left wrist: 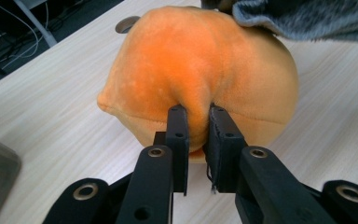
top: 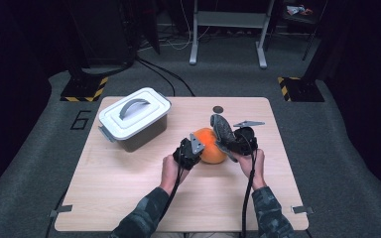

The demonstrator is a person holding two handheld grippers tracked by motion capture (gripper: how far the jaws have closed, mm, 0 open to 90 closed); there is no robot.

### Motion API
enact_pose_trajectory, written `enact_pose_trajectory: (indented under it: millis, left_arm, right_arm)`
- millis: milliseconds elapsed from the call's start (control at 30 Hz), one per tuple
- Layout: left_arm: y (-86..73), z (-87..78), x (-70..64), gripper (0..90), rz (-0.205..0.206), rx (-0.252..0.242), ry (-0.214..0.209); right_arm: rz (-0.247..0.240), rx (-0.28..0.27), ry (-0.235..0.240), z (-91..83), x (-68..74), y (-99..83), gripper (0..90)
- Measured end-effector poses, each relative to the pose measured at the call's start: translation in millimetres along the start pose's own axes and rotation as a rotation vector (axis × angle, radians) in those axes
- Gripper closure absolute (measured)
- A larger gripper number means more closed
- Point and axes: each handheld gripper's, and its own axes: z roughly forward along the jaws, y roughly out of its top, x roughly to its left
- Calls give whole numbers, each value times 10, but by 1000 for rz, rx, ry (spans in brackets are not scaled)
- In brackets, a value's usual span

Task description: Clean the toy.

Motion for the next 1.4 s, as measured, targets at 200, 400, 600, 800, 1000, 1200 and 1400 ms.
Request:
enact_pose_trajectory:
  millis: [200,400,600,800,1000,1200,1400]
  left_arm:
    - [-63,-27,-21,814,-16,-3,-15]
    - [-102,-39,-17,816,-38,-4,-34]
    - [-125,-39,-5,817,-47,-2,-37]
    - [-147,-32,-1,817,-54,1,-39]
    - [-176,-29,6,817,-61,6,-37]
    - [-194,-31,20,817,-62,11,-31]
    - [-195,-36,23,816,-69,6,-27]
  right_arm:
    - [-23,-32,21,-53,151,84,711]
    - [-33,-47,66,7,295,135,712]
    - [-65,-15,22,88,324,121,718]
    - [-54,4,-49,101,204,27,724]
    - [23,38,-92,143,-24,-100,725]
    - [89,94,-110,272,-173,-236,726]
    - [136,182,-115,445,-293,-383,725]
